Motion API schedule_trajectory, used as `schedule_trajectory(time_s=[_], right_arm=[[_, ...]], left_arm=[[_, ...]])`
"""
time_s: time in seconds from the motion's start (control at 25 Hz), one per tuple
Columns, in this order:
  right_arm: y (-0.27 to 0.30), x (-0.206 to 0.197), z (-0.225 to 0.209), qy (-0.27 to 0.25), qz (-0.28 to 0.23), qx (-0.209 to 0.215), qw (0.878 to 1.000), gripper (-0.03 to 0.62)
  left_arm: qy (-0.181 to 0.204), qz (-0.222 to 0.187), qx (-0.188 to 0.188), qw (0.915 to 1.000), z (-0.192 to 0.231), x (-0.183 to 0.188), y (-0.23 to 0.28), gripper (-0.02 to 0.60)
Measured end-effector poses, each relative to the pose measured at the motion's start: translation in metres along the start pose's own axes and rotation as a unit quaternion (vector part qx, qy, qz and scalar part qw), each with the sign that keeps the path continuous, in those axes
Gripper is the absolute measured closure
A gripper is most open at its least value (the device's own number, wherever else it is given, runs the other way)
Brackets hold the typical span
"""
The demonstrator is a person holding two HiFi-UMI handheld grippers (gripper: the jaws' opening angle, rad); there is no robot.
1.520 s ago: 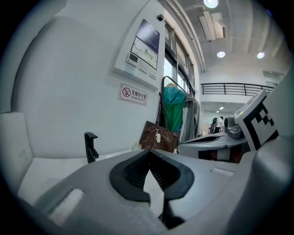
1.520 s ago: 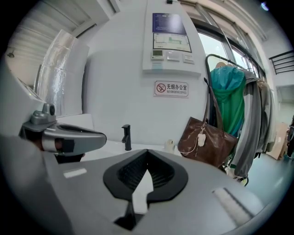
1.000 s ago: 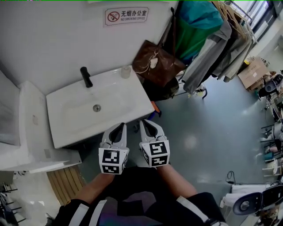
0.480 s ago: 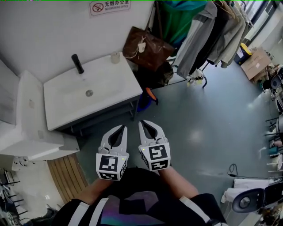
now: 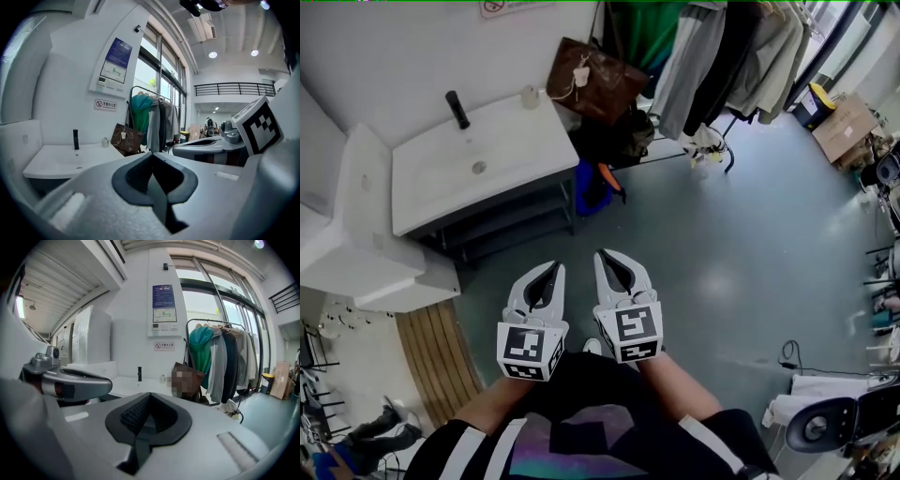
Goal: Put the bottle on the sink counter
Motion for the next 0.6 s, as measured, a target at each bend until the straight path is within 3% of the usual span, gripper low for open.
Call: schedule_trajectory(time_s=[0.24, 0.4, 0.6], right_arm=[[-0.035, -0.019, 0.001, 0.021, -0.005, -0.001, 1.0, 0.593], [-0.046, -0.034, 0.008, 0.029, 0.009, 0.001, 1.0, 0.594], [-0.053, -0.051, 0.014, 0.022, 0.031, 0.004, 0.999, 0.594]], left_arm=[[0.017, 0.023, 0.005, 0.9996, -0.027, -0.018, -0.022, 0.583], [0.006, 0.046, 0.02, 0.9987, -0.026, -0.04, -0.033, 0.583], [-0.007, 0.041, 0.03, 0.9987, -0.026, -0.05, -0.041, 0.583]])
Point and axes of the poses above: the fingertips, and each gripper's own axes: y forward along the fingers, z to its left, x out of its top, the point moved 7 cm from there along -y, backward along the fingers
